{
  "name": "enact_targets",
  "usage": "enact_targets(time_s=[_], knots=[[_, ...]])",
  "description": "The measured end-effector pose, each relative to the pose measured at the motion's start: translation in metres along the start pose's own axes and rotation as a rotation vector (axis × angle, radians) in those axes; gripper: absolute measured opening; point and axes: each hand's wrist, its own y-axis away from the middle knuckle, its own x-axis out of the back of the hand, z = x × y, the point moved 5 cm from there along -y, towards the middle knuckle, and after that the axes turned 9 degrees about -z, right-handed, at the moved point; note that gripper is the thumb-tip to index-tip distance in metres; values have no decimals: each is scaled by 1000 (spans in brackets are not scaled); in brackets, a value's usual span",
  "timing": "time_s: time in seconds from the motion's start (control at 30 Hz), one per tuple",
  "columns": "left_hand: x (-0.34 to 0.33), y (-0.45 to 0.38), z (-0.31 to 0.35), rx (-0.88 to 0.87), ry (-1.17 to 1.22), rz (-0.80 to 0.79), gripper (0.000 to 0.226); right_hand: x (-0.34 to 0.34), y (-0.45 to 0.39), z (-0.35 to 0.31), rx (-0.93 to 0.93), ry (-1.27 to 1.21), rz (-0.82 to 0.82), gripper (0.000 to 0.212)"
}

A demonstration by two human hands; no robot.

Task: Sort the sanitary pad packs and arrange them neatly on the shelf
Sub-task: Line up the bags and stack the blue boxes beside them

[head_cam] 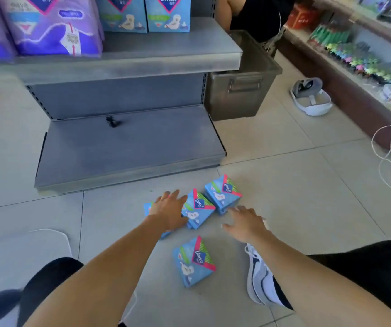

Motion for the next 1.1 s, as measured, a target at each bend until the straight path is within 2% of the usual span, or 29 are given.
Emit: enact_targets(time_s=[0.17, 0.23, 0.4, 0.47, 0.73, 0.87, 0.93, 1.0, 1.1], knots=[[-89, 9, -1, 17, 103, -97, 76, -78, -11, -26, -10, -46, -221, 69], [-114, 10, 0, 29, 160, -122, 77, -99, -15, -40, 3, -69, -256, 71], [-154, 8, -2, 105, 282, -172, 87, -124, -27, -62, 62, -125, -280, 118], [-163, 7, -3, 123, 344, -199, 89, -128, -34, -66, 64, -154, -286, 127], [-191, 17, 2, 284, 713, -256, 92, -149, -46, -64, 93, -262, -280, 109], [-215, 27, 8, 337, 817, -368, 59, -155, -50, -56, 2, -458, -197, 102], [-222, 31, 12, 348, 893, -391, 54, -160, -49, -54, -69, -551, -176, 96], [-229, 29, 13, 383, 1003, -369, 52, -160, -49, -53, -117, -495, -177, 95], [-227, 21, 9, 410, 1132, -283, 40, -149, -57, -57, -63, -204, -142, 99]])
